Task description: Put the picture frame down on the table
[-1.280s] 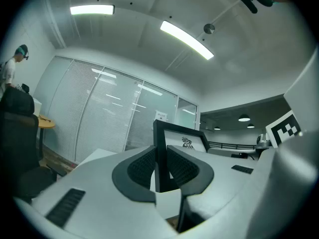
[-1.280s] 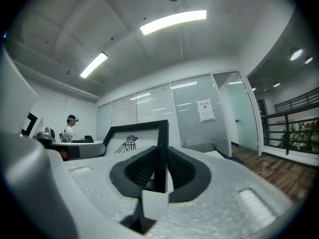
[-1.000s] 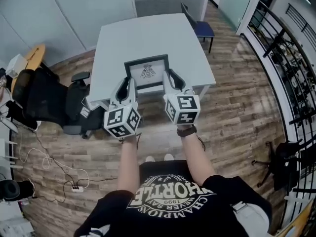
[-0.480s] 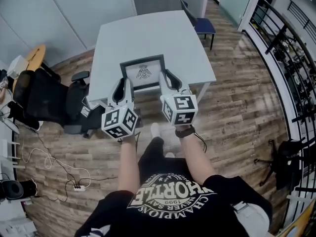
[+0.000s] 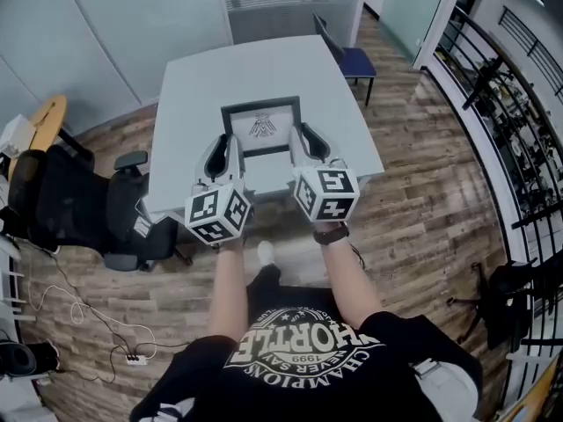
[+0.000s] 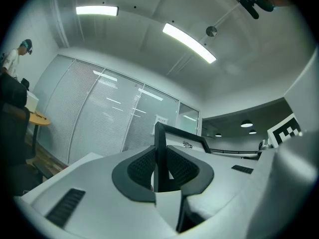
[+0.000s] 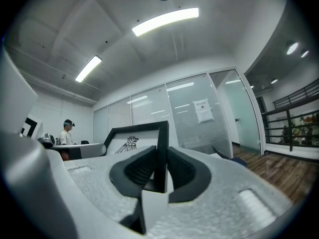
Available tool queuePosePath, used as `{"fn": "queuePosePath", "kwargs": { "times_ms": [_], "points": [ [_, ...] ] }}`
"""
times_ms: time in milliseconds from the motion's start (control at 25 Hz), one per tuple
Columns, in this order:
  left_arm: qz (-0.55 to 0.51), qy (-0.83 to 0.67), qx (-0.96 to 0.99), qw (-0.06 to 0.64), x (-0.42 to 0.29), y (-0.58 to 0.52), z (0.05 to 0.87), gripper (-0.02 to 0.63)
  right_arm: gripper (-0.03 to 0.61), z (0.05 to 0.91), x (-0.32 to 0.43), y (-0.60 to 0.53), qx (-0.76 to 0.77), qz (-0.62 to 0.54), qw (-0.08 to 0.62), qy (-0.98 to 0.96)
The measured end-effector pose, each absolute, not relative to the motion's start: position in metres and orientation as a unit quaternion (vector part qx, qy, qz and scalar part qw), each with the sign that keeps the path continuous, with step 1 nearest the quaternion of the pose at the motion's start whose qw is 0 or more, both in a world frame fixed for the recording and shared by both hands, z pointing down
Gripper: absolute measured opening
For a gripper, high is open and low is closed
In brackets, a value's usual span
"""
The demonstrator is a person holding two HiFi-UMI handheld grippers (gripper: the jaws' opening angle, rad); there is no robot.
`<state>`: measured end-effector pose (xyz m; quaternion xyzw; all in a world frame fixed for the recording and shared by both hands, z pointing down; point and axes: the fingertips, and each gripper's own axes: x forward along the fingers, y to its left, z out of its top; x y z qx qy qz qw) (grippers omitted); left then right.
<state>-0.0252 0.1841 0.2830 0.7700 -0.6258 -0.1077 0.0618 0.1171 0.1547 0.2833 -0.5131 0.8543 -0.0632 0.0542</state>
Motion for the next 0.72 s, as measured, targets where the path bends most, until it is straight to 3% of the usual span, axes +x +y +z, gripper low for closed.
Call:
{"fn": "queuePosePath", "kwargs": {
  "times_ms": [720],
  "points": [
    [-0.101,-0.622,0.773,0.074,-0.133,-0.049,0.282,0.072,0.067,0.284,0.009,-0.072,-0.533,-0.069,0.040,0.843]
  ]
}}
